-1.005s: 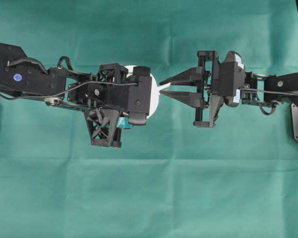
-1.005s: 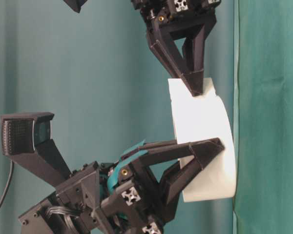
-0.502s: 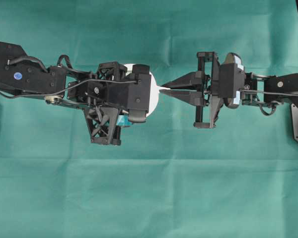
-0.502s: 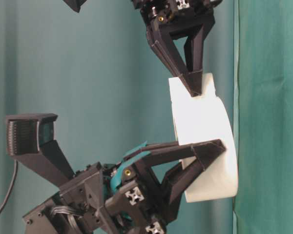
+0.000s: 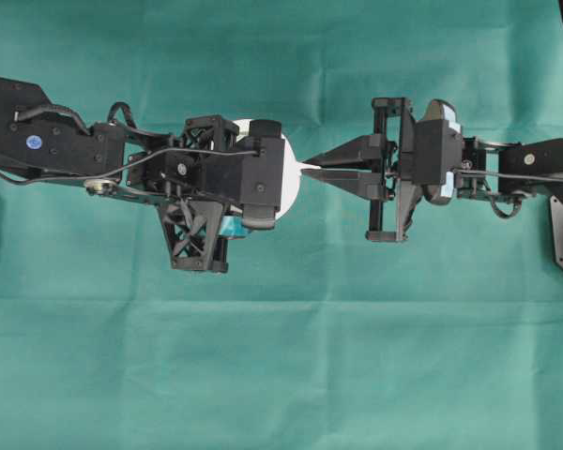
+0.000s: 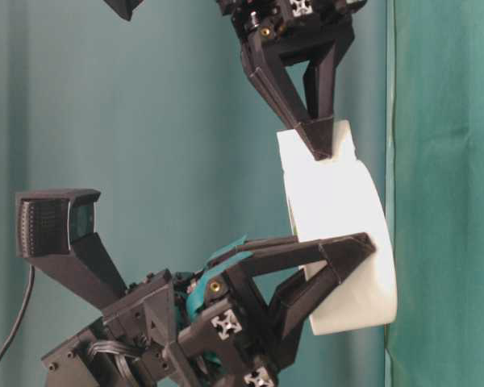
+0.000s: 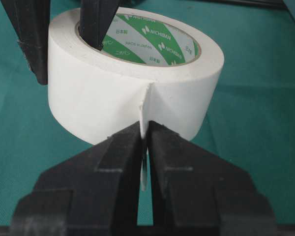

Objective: Peel off the duct tape with your right arm.

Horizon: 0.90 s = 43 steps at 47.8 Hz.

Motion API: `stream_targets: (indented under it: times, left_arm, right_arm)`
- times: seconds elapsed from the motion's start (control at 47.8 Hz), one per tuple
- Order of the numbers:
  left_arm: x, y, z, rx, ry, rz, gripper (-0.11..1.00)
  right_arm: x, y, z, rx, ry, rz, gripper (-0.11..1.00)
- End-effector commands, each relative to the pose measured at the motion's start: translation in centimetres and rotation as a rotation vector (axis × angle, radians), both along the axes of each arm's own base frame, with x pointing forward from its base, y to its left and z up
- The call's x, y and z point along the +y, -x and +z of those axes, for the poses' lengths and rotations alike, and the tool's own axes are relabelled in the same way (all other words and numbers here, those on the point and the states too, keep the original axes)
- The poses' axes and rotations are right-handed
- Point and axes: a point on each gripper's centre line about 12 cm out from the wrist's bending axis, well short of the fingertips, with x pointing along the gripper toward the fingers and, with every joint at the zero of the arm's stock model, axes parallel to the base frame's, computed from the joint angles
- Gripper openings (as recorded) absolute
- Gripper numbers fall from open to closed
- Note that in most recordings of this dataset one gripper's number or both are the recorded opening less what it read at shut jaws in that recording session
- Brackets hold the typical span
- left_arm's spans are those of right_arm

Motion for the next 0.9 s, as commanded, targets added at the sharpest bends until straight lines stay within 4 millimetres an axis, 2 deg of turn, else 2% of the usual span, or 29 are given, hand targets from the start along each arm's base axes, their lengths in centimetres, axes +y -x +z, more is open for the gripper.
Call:
stream_targets:
  times: [0.0,0.23,0.565,0.879]
  left_arm:
    - [0.1,0.1,2.1,-0.060,-0.004,-0.001,0.23]
    - [-0.5,0.0,2.3,-0.064,-0.003,-0.016,0.23]
    - [-2.6,0.3,2.5,-0.068,-0.006,-0.073,0.23]
    - [-5.2,0.7,2.4,-0.073,-0.093,-0.238,0.22]
  right_arm:
    - [0.1,-0.5,1.0,-0.037,0.004,0.003,-0.09]
    - [-0.1,-0.4,1.0,-0.035,0.003,-0.004,-0.09]
    - [-1.2,-0.5,0.7,-0.029,0.003,-0.034,-0.09]
    - [-3.0,-1.4,0.1,-0.015,0.004,-0.079,-0.09]
